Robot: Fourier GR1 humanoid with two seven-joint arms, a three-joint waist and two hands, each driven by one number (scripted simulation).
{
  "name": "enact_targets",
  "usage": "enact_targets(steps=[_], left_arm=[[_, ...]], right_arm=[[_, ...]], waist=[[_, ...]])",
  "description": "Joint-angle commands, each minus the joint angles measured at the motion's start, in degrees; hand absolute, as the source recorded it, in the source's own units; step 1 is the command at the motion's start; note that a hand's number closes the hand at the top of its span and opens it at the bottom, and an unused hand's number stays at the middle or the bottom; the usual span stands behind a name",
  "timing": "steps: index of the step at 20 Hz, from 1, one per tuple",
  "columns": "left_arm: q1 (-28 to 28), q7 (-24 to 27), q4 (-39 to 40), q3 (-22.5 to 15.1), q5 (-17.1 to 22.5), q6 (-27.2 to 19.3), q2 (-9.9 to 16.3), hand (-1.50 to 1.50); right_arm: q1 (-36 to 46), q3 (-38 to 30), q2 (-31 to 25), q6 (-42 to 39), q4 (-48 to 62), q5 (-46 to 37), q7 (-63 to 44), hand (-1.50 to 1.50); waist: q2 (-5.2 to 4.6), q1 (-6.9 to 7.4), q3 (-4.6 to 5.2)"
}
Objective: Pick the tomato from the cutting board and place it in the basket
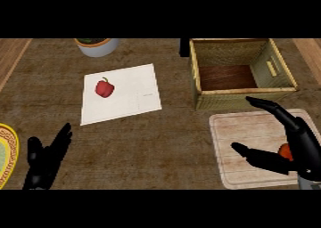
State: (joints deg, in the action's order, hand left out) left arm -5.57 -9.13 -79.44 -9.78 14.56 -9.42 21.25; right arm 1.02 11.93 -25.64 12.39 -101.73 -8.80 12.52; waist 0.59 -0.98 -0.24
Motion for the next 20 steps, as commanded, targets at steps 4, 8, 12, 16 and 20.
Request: enact_targets(steps=[4, 8, 12, 16, 20], left_arm=[[-4.7, -1.91, 0.84, -0.07, 0.3, -0.6, -0.07, 0.0], [-3.72, -3.11, -0.27, 0.83, 0.67, -0.77, 0.43, 0.0], [-4.31, -2.27, 0.95, 2.53, 1.73, 0.09, 0.92, 0.0], [-5.18, -1.99, -1.59, -0.17, -0.4, -2.59, -2.12, 0.0], [-5.41, -2.74, -1.48, -0.03, 0.33, -0.39, -1.2, 0.0]], right_arm=[[-4.82, -6.91, -13.63, 4.99, -7.41, -18.09, -17.4, -1.5], [-8.07, -11.63, -23.82, -4.81, -17.54, -19.39, -27.98, -1.5], [-12.86, -17.65, -31.41, -15.4, -27.78, -13.95, -35.1, -1.5], [-14.61, -22.0, -37.48, -27.47, -31.89, -4.88, -42.59, -1.5], [-17.62, -27.92, -40.06, -35.34, -37.25, 2.52, -49.33, -1.5]], waist=[[0.35, -2.13, 0.72], [0.44, -3.22, 0.67], [0.53, -4.22, 0.61], [0.37, -3.43, 0.57], [0.12, -2.48, 0.47]])
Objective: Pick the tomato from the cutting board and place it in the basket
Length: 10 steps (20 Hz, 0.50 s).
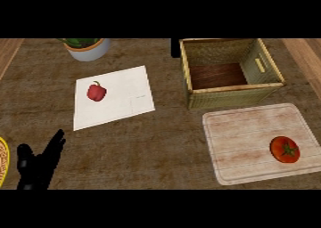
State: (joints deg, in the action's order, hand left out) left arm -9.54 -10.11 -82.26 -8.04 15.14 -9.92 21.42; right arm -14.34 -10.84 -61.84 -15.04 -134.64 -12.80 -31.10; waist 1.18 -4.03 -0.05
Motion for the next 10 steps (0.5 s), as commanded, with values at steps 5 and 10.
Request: enact_targets(steps=[5, 10], left_arm=[[-0.74, -1.26, 2.41, -1.41, -1.07, 1.16, -1.19, 0.0], [-0.65, -1.31, 2.0, -0.73, -1.02, 2.61, -1.54, 0.0]], right_arm=[[-7.2, -17.04, -0.79, -16.19, -7.17, 12.16, -6.9, -1.5], [-9.37, -21.96, 7.65, -21.74, -10.59, 13.29, -5.79, -1.5]], waist=[[-0.59, 1.14, 0.11], [-0.83, 2.61, 0.05]])
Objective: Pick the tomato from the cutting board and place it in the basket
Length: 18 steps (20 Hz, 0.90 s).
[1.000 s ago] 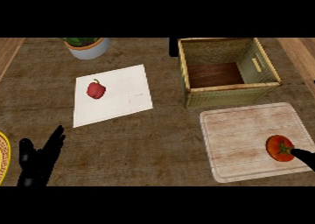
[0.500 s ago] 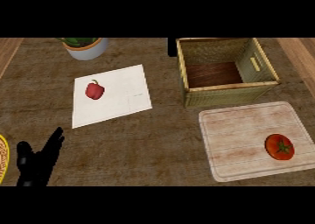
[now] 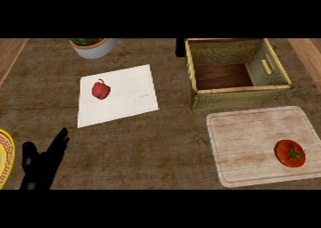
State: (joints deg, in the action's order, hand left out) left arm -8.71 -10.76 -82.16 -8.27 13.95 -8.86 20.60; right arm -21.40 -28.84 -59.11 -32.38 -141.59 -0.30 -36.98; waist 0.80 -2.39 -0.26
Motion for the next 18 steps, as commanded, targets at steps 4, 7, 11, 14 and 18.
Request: enact_targets(steps=[4, 7, 11, 14, 18], left_arm=[[-0.15, -0.87, 3.53, 0.54, -0.33, 2.44, -0.56, 0.0], [1.18, -2.28, 2.15, -0.61, -1.8, 1.24, -2.3, 0.0], [-1.55, -0.67, 0.87, -1.21, -2.69, 1.31, -3.59, 0.0], [-0.44, -2.85, 1.58, 0.47, -2.02, 2.59, -1.45, 0.0], [1.88, -3.43, 2.21, 0.73, -2.54, 2.9, -2.23, 0.0]], right_arm=[[-3.06, -7.44, 10.29, -7.54, -4.09, 0.08, 3.41, -1.5], [0.19, 4.58, 14.21, -2.54, -3.07, -9.45, 2.83, -1.5], [0.32, 3.46, 16.4, -4.05, 1.98, -14.6, 10.83, -1.5], [-0.73, 12.38, 19.28, 0.71, 3.02, -24.89, 13.25, -1.5], [5.66, 14.46, 15.55, 1.29, 14.62, -28.64, 15.21, -1.5]], waist=[[-0.48, 0.99, 0.25], [-0.82, 2.37, 0.22], [-0.71, 2.19, 0.2], [-0.8, 2.42, 0.13], [-0.95, 2.9, 0.21]])
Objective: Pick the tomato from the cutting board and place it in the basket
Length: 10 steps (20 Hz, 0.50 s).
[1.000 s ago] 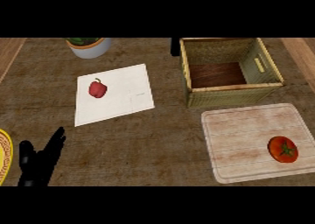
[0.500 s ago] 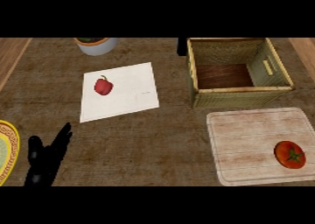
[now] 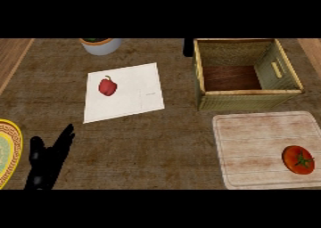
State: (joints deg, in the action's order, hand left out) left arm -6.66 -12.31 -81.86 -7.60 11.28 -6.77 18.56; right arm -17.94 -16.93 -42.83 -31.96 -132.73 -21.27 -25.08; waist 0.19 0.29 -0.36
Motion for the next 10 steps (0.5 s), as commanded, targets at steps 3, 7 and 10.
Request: enact_targets(steps=[3, 7, 10], left_arm=[[2.32, -1.82, 4.04, 1.77, 0.6, 2.45, -0.09, 0.0], [-3.16, 2.57, 4.2, 0.63, -0.94, 2.08, -2.04, 0.0], [-1.79, -2.53, -0.81, 0.23, -3.14, -0.44, -2.85, 0.0]], right_arm=[[1.05, 5.22, 2.27, 1.11, 6.11, -11.52, 4.76, -1.5], [-3.46, 11.17, 7.78, 8.83, 8.41, -21.28, 10.61, -1.5], [3.65, 10.64, 8.79, 4.43, 10.65, -20.46, 6.9, -1.5]], waist=[[-0.24, -0.32, 0.35], [-0.18, -0.35, 0.32], [-0.18, -0.13, 0.35]])
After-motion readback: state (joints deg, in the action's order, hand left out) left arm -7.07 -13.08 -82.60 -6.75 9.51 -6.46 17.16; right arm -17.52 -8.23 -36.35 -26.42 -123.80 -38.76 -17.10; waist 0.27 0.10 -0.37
